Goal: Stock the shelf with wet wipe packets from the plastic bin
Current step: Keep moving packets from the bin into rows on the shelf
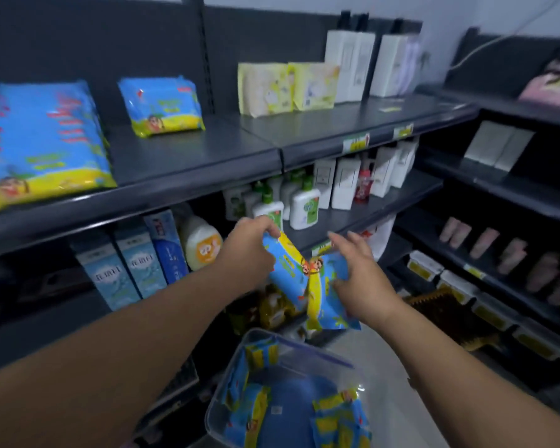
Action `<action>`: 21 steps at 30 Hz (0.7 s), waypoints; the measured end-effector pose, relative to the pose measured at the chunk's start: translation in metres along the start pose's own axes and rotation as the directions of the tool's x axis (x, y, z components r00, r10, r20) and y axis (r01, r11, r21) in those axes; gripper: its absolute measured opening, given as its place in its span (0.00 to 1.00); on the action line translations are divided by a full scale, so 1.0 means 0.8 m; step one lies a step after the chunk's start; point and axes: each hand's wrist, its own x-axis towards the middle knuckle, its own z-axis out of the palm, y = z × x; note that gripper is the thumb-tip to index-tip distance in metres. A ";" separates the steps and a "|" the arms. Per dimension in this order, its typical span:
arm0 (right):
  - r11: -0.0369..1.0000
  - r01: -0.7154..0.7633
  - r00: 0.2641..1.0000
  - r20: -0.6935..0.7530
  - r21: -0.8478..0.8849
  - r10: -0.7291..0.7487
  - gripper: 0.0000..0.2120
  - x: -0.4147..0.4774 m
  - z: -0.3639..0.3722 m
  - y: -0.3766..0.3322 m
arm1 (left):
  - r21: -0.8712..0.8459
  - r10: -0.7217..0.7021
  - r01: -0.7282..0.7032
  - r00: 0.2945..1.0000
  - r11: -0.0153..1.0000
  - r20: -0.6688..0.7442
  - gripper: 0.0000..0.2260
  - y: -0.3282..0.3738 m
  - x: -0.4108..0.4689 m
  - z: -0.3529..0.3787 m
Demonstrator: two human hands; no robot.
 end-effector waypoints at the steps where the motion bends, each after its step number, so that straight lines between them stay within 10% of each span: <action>1: 1.000 0.005 1.000 -0.010 0.014 -0.005 0.42 0.002 -0.008 -0.012 | 0.011 -0.012 0.013 1.000 1.000 -0.021 0.19 0.006 0.001 -0.011; 9: 0.995 0.035 0.997 -0.075 0.091 -0.028 0.41 0.037 -0.060 -0.083 | -0.091 -0.095 0.079 0.976 0.993 -0.197 0.21 0.044 0.007 -0.099; 15: 0.984 0.170 0.977 -0.139 0.047 -0.162 0.14 0.071 -0.083 -0.136 | -0.193 -0.141 0.082 0.939 0.978 -0.314 0.14 0.049 0.015 -0.155; 21: 0.940 0.339 0.926 -0.190 0.039 -0.326 0.12 0.098 -0.097 -0.194 | -0.368 -0.190 0.032 0.896 0.929 -0.401 0.12 0.035 0.045 -0.204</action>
